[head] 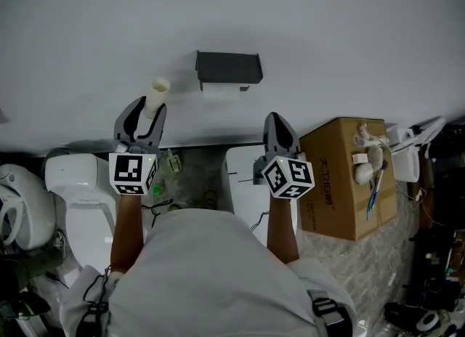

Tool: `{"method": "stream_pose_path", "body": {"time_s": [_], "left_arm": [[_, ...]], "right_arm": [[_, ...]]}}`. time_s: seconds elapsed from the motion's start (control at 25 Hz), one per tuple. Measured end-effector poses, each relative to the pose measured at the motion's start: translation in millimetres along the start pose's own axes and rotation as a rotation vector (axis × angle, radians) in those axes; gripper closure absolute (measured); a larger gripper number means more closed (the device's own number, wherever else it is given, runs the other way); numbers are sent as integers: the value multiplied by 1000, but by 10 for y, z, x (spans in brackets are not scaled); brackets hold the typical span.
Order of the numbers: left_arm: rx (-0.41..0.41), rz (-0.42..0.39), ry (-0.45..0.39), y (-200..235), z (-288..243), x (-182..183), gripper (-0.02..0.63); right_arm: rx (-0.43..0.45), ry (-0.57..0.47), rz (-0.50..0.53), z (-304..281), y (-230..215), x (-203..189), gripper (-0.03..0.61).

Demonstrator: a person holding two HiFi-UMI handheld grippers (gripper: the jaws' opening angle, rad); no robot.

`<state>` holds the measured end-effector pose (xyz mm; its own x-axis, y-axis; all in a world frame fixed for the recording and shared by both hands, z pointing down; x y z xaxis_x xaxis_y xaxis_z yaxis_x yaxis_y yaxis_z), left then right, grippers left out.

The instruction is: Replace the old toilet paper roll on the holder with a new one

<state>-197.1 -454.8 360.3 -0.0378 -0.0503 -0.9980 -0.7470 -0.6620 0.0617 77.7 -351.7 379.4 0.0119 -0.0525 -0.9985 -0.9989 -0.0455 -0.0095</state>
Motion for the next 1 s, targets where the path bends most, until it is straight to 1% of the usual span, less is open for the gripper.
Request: {"method": "stream_pose_path", "body": {"time_s": [0.32,0.44,0.8,1.0], "left_arm": [[-1,-2,2,-10,21,-12,408],[-1,-4,6,-65,-7,-61,408],[0,-4,19,-17,14,-52,408],[3,5,19,-48,-39,-141,408]], "right_arm": [[1,14,23,27,18,-38,583],[8,17,13,36,-35,-94,583],[12,26,10,19,-4,-99,583],[11,13,9,12,-84,-175,583]]}}
Point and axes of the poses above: the fingertips, and each gripper's own axes: z backward along the fingers, y to its left, x out of its top, the point moved 3 cm from there along z, backward along the fingers, and after that the axes turned 11 degrees about z, right-handed, at the moved point
